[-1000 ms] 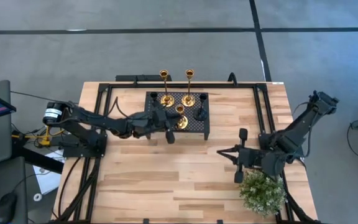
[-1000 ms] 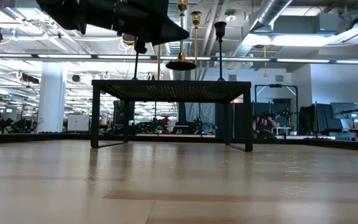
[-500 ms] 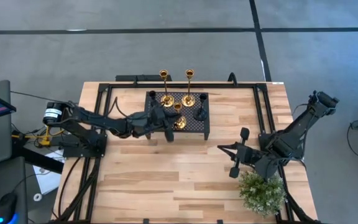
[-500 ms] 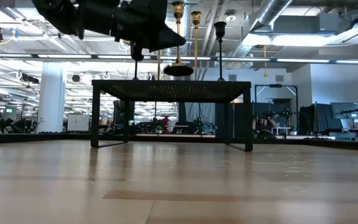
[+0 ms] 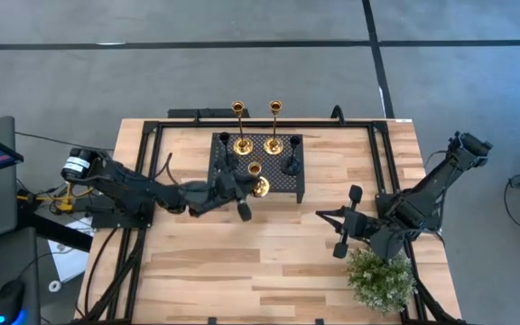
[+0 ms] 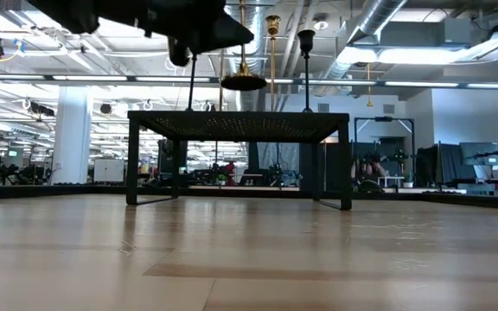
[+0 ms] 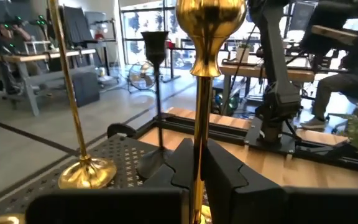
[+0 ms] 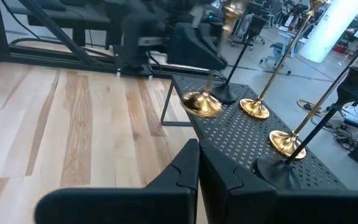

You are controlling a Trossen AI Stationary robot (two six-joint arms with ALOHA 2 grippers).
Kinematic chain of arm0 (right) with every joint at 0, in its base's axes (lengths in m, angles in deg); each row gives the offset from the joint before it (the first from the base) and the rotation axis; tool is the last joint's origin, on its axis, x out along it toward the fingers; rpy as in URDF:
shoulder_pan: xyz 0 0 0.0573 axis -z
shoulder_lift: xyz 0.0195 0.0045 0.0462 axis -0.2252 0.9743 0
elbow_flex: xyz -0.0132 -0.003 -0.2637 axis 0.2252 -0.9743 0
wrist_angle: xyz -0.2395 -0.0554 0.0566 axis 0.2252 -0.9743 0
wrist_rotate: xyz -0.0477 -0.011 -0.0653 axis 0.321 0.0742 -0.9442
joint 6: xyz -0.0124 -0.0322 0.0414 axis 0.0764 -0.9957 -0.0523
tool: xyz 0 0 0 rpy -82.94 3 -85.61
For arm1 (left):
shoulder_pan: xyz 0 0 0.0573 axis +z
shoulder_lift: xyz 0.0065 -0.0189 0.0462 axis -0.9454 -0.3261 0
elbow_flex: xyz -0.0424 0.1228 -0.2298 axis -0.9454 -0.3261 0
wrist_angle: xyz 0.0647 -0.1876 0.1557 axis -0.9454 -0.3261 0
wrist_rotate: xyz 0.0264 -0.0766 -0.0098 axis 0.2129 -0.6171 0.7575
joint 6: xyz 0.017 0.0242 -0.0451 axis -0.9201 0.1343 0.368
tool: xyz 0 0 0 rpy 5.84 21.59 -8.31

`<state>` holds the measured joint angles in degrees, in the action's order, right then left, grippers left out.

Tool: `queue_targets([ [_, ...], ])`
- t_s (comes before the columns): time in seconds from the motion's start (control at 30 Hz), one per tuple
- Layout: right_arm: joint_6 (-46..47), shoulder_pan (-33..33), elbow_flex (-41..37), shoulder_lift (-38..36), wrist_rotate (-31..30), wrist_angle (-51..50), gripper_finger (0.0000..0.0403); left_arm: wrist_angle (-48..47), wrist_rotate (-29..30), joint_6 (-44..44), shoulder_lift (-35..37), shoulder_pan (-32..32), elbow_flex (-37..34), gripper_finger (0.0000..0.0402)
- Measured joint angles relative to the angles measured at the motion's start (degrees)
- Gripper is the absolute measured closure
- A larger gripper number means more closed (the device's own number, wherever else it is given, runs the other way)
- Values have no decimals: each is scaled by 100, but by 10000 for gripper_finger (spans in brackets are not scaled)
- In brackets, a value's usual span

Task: Pick & Place candle stick holders
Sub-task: Put the gold candle holder on the shelf

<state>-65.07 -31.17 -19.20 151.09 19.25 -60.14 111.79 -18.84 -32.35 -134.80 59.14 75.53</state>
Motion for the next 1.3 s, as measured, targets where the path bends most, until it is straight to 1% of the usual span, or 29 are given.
queue_targets([
  [0.17,-90,0,0,0,2,-1,403,109,948,-255,-6,-644,0,387],
  [0.3,-92,0,0,0,2,-1,403,504,1754,-354,-373,-1050,5,387],
  [0.4,-136,0,0,0,2,2,403,1055,2122,-484,-969,-1105,176,387],
  [0.47,-146,0,0,0,2,2,403,1366,2343,-827,-1407,-1064,429,387],
  [0.6,-151,0,-2,0,2,-10,403,1515,2768,-1525,-1907,-906,1053,385],
  [0.73,-150,0,-2,0,2,-26,403,1514,2938,-1830,-2036,-796,1362,385],
  [0.8,-151,0,-2,0,2,-42,403,1522,3013,-1800,-1993,-745,1377,386],
  [0.93,-152,0,-2,0,2,-46,403,1511,3389,-1624,-1987,-589,1369,385],
  [1.07,-152,0,-2,0,2,-60,403,1494,3388,-1354,-2045,-410,1366,385],
  [1.3,-151,-4,-2,0,4,-60,403,1516,3391,-1329,-2039,-296,1364,385],
])
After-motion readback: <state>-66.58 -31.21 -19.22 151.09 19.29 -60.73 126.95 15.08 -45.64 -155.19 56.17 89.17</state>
